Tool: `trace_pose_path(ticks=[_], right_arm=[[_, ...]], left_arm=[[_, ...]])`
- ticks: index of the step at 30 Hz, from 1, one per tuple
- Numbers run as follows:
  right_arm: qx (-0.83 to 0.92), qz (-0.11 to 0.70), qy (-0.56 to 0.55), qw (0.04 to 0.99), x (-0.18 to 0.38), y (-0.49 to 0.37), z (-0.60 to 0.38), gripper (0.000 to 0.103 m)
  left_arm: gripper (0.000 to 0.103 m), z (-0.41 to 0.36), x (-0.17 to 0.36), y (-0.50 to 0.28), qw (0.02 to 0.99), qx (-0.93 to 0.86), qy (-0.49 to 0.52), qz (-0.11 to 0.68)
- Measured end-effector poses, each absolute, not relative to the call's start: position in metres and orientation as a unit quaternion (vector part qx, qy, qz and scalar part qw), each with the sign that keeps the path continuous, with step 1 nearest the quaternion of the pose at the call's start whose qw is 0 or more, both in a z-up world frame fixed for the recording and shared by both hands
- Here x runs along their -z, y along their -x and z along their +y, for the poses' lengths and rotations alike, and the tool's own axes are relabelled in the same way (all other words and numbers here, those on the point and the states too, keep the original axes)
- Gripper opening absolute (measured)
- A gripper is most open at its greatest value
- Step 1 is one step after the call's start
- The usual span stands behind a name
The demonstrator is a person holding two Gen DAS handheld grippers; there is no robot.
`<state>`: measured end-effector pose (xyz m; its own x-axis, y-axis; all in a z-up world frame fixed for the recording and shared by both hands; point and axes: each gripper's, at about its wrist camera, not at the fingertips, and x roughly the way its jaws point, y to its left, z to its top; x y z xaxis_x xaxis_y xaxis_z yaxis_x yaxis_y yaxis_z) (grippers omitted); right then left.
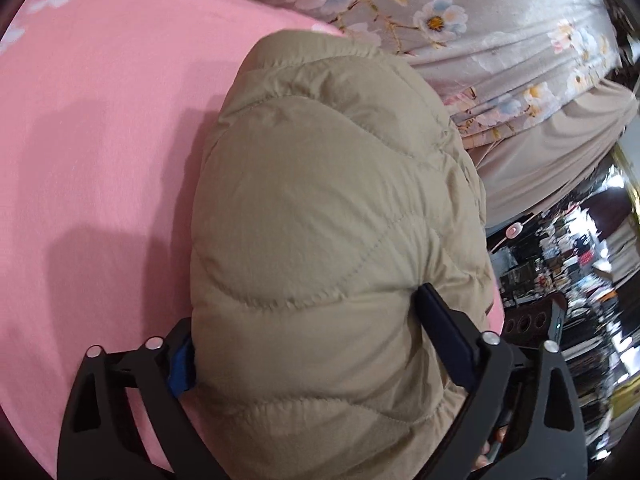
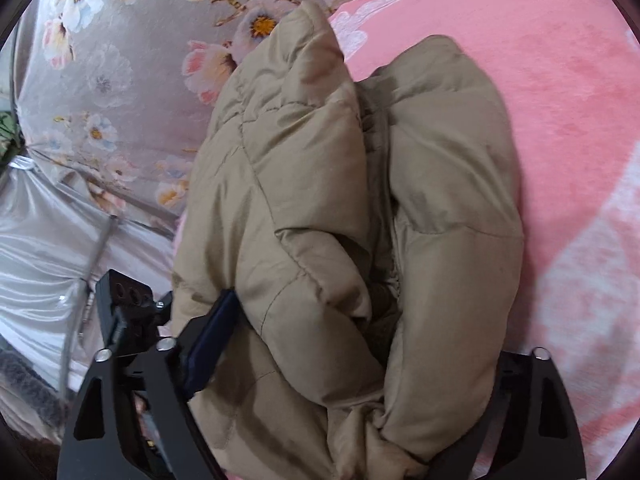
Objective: Fold large clothes
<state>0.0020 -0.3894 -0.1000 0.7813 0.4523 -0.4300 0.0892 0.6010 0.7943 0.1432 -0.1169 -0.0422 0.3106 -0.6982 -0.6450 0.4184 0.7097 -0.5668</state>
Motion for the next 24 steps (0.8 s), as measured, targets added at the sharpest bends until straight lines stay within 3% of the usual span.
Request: trace_pose_path(ticks=[2,6,16,24], right_arm=[[-0.112,0.301,-0.418,0.85,0.093,-0.013,-0.378,0.06],[-0.106,0.277,-0.347,0.89,0.06,-0.037,-0.35,0.041],[-0.146,0.233,-0.247,0.929,0.004,-0.139,-0.28,0.038],[-0.157,0.253,-0.217,0.93,0.016,-0.213,-0.235,0.038]], left_arm=[[0.081,-0.114,0.032,-0.149,0.814,0.352,0.123,0.445],[0.071,-0.1,0.013,-0.166,0.846,0.347,0.081,0.397],[0.066,-0.029,-0.028,-0.228,0.909,0.296,0.046,0.288],[0.066,0.026,-0.009,-0.288,0.922,0.262,0.053,0.28]])
